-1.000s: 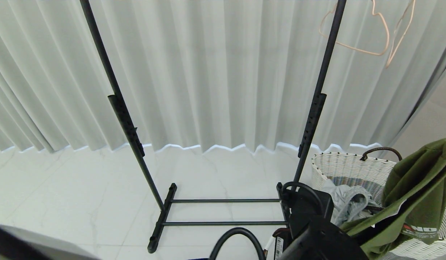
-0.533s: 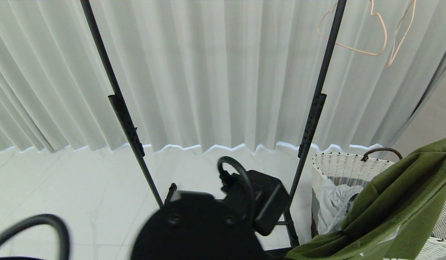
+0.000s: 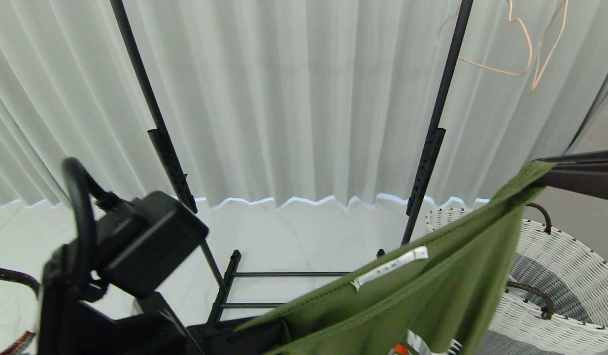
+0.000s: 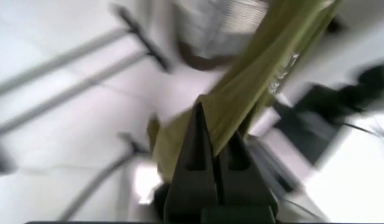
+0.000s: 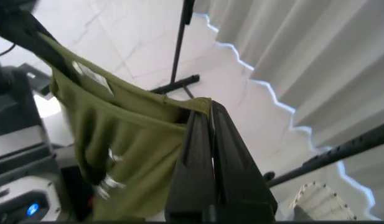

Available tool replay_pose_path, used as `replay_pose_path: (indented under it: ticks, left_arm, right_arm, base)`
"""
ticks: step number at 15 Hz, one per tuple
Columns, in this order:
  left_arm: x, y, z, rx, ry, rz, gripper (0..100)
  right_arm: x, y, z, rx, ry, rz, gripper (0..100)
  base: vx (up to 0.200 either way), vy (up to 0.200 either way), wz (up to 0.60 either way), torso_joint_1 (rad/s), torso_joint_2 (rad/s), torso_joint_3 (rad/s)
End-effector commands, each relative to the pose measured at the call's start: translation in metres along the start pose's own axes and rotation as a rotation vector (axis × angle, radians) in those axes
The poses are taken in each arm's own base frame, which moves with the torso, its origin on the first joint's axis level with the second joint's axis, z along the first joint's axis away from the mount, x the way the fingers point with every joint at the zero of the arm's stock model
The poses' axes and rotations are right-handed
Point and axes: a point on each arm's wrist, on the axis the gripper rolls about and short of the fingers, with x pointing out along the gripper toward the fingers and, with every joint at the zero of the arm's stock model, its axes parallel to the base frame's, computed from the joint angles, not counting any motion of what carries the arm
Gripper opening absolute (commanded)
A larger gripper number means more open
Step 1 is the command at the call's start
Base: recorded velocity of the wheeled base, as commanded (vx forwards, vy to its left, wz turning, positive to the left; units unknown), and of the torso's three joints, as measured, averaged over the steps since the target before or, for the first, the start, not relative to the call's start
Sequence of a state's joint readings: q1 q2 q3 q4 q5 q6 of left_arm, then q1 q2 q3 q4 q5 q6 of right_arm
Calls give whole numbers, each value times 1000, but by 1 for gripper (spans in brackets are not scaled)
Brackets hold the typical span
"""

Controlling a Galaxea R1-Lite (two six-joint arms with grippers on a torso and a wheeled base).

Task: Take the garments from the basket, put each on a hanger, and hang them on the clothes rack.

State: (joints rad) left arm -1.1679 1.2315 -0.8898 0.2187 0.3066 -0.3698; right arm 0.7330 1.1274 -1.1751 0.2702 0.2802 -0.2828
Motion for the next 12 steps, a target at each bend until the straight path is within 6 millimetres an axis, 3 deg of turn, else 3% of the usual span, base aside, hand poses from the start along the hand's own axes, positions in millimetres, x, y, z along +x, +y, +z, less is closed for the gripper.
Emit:
replay_pose_path:
  ticks: [1,6,9,10,12]
  left_arm:
    - [-18,17,17,2,-99,149,0]
    - [-47,41,98,155,-330,381,0]
    - [-60,37,137,225,-437,405,0]
    - [-58,35,145,214,-456,400,0]
    - [-49,35,144,197,-445,396,0]
  right_arm:
    - [25,-7,-2,8,21,-15,0]
    - [35,-17,10,-10,-63,-162,0]
    - [29,-20,25,8,-139,-224,0]
    - [26,-21,31,10,-163,-236,0]
    - [21,-22,35,14,-181,-248,0]
  base:
    - [0,0,0,0,0,0]
    - [0,0,0,0,0,0]
    - [0,0,0,0,0,0]
    - [0,0,0,0,0,0]
    - [0,0,0,0,0,0]
